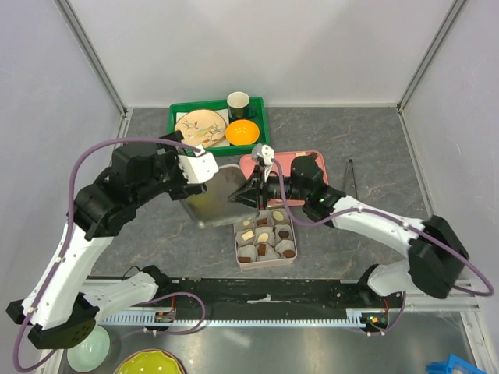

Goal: Pack the chocolate

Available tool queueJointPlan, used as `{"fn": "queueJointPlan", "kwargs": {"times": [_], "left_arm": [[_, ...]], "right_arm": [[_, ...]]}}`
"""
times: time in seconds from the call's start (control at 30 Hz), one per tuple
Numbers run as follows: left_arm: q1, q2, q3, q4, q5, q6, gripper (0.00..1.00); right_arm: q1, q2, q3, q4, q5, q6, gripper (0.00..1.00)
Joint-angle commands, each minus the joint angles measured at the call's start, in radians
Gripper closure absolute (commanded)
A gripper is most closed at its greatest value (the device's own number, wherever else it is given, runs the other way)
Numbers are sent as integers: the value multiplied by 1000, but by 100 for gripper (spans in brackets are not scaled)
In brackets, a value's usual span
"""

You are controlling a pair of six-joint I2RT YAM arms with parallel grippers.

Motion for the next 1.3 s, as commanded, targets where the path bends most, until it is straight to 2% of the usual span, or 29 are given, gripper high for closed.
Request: {"fn": "queueJointPlan", "kwargs": {"times": [0.0, 0.03, 0.07, 0.17, 0.2, 0.27, 0.3, 0.33, 0.37, 0.43, 0.47, 0.5, 0.53, 0.67, 0.7, 0.8, 0.83, 0.9, 0.97, 1.07, 1.27], "left_arm": [[37, -42, 73, 140, -172, -64, 1], [43, -49, 64, 167, -189, -73, 1], [47, -58, 50, 177, -215, -81, 1], [78, -73, 25, 174, -222, -150, 1], [93, -72, 30, 154, -214, -206, 1], [112, -52, 51, 73, -167, -273, 1], [135, -38, 60, 35, -134, -337, 1], [147, -9, 71, -4, -98, -362, 1], [161, 12, 86, -82, -30, -386, 1], [211, 58, 94, -139, 47, -425, 1], [250, 71, 94, -173, 118, -432, 1], [267, 82, 93, -182, 143, -439, 1], [282, 95, 91, -187, 163, -442, 1], [310, 96, 65, -190, 235, -445, 1], [310, 94, 57, -185, 242, -446, 1], [311, 86, 33, -168, 248, -455, 1], [311, 82, 27, -165, 251, -457, 1], [311, 68, 5, -156, 257, -463, 1], [313, 57, -19, -141, 257, -471, 1], [313, 37, -51, -121, 257, -475, 1], [313, 16, -70, -101, 269, -508, 1]], "right_arm": [[20, -174, 108, -513, 279, -348, 100], [33, -228, 114, -563, 335, -381, 100], [50, -254, 125, -664, 462, -443, 100], [145, -358, 105, -765, 676, -532, 100], [201, -380, 99, -784, 789, -546, 100], [260, -421, 81, -833, 892, -577, 100], [336, -429, 73, -848, 1037, -600, 100], [387, -441, 47, -853, 1119, -625, 100], [497, -444, 29, -841, 1223, -695, 100], [592, -434, -25, -812, 1470, -769, 100], [681, -423, -45, -748, 1557, -819, 100], [718, -386, -69, -700, 1722, -935, 100], [749, -369, -111, -651, 1771, -997, 100], [794, -299, -221, -233, 1905, -1290, 100], [797, -280, -244, -145, 1913, -1413, 100], [795, -227, -312, 37, 1897, -1523, 98], [795, -207, -352, 137, 1900, -1610, 98], [797, -141, -384, 223, 1910, -1666, 97], [801, -112, -396, 212, 1902, -1639, 94], [817, -82, -381, 95, 1884, -1515, 91], [869, -41, -331, -98, 1859, -1374, 90]]}}
